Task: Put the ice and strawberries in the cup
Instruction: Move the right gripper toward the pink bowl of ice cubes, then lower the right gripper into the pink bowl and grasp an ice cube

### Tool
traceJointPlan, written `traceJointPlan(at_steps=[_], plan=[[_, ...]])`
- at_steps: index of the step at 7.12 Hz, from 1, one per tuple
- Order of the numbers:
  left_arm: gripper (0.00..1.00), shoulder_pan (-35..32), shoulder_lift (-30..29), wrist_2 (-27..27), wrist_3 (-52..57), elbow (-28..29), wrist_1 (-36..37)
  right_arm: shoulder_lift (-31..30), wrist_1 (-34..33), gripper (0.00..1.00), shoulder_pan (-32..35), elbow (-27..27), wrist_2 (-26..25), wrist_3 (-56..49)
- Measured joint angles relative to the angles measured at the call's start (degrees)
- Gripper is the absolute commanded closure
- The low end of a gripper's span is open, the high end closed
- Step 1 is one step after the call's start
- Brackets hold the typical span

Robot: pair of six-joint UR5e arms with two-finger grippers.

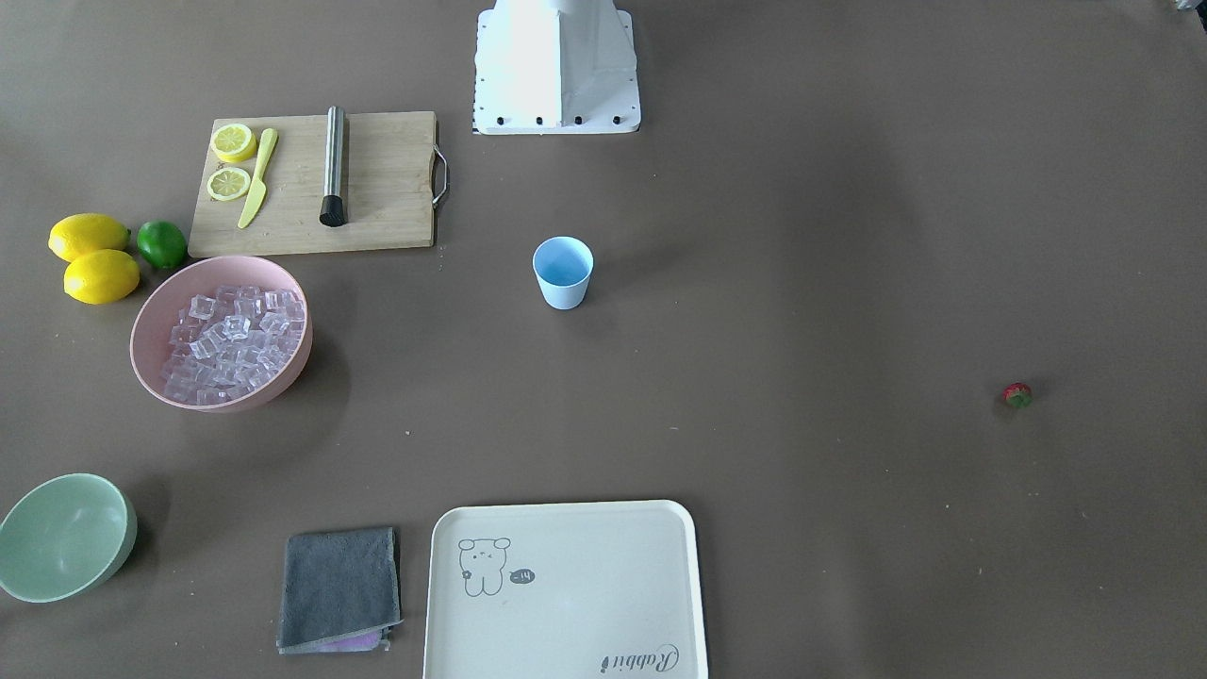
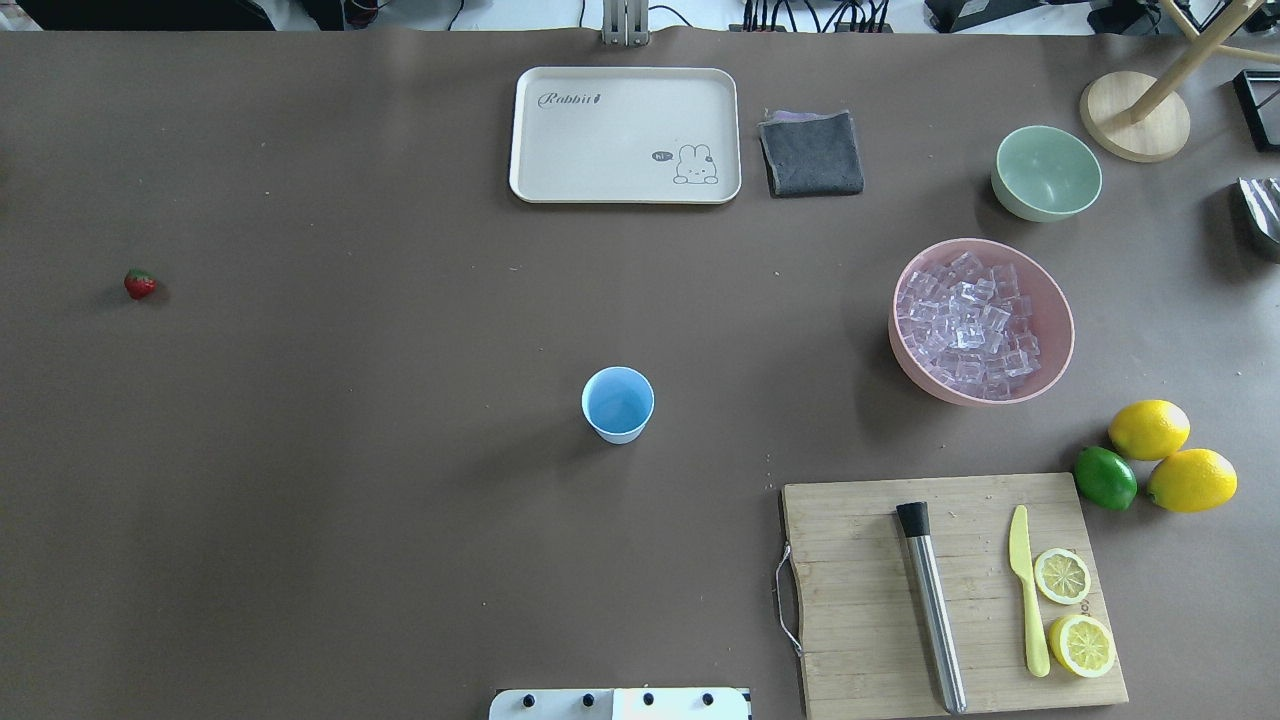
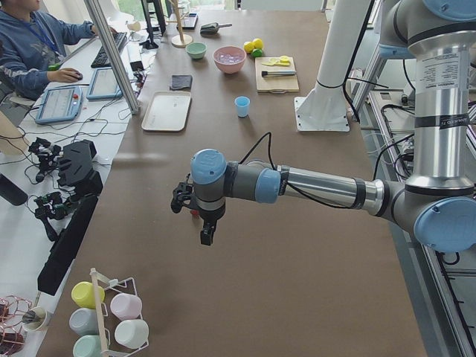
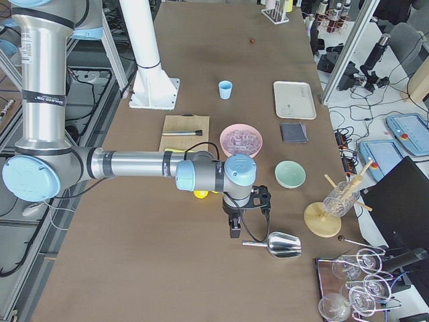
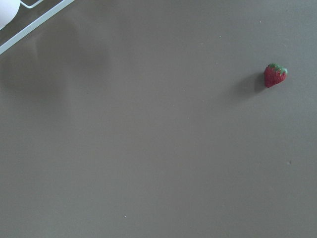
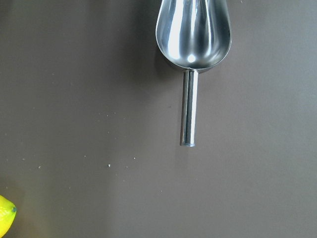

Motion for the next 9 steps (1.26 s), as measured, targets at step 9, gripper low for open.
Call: traceJointPlan(at_steps=[9], plan=[[0.02, 0.44, -4.61, -7.15, -0.16, 2.82, -5.86, 12.69, 7.28, 0.01, -29.97, 10.12, -5.07, 43.84]])
